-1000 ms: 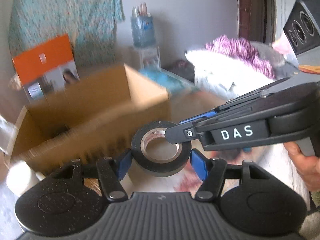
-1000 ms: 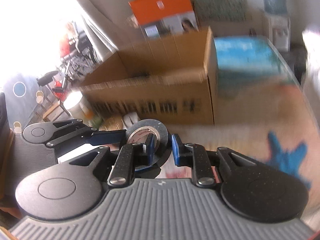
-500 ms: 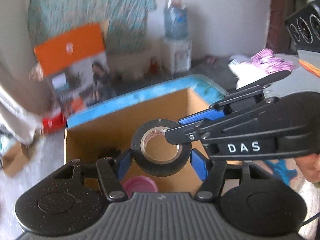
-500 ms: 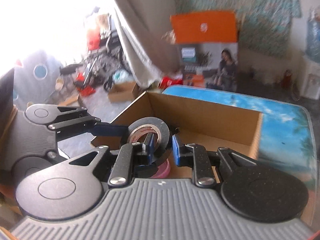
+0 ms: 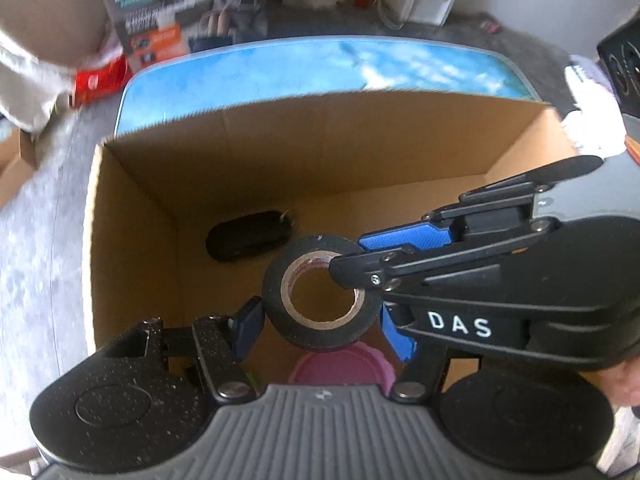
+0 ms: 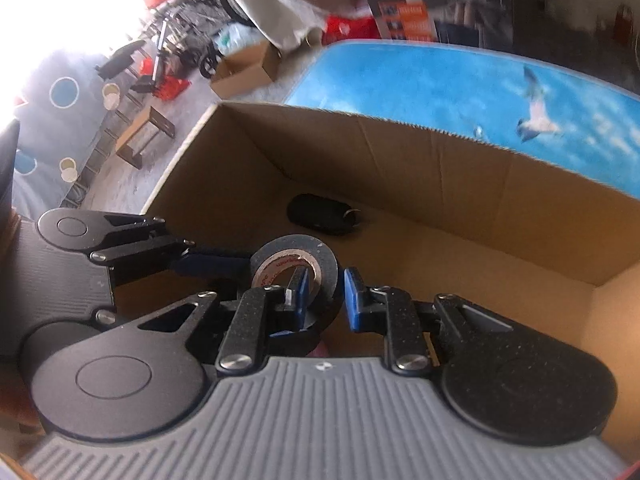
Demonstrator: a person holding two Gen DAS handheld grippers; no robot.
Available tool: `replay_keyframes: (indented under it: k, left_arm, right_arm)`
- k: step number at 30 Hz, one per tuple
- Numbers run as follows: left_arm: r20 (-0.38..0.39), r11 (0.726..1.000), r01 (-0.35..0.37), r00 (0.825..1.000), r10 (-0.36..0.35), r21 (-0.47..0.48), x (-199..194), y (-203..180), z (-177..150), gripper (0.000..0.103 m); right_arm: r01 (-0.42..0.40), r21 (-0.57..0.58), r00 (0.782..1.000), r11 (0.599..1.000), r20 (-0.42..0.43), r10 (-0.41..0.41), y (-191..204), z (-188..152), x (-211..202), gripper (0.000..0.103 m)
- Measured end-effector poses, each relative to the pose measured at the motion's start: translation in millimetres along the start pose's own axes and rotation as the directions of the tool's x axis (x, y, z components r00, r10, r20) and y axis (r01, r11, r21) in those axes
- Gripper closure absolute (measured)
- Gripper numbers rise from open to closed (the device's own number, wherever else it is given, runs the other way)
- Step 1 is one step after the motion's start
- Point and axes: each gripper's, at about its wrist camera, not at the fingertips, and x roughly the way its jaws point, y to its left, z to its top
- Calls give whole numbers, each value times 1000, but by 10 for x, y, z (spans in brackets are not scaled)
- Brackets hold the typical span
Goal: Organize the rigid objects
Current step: 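Carry the tape roll into the box and open both grippers, then withdraw both grippers from the box toward the white plug charger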
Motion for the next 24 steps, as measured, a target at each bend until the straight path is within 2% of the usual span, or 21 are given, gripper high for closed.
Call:
replay_keyframes:
  k: [7, 14, 19, 24]
  left_arm:
    - [-50, 999, -27, 998, 26, -28, 201, 80, 109, 38]
    - [-16, 999, -22, 1000, 22, -43, 77, 44, 91, 36]
    - [50, 999, -4, 999, 7, -52, -191, 14, 23, 35]
    - [137, 998, 20, 990, -12, -61, -599, -53, -100, 32]
  right_arm:
    - [3, 36, 999, 999, -48, -1, -128, 64, 390, 84]
    - [3, 53, 999, 999, -36, -2, -156, 102, 449, 83]
    - [-31, 80, 999, 996, 14, 30, -199, 54, 231, 83]
    - [-73, 101, 990, 992, 124, 60, -209, -140, -275, 83]
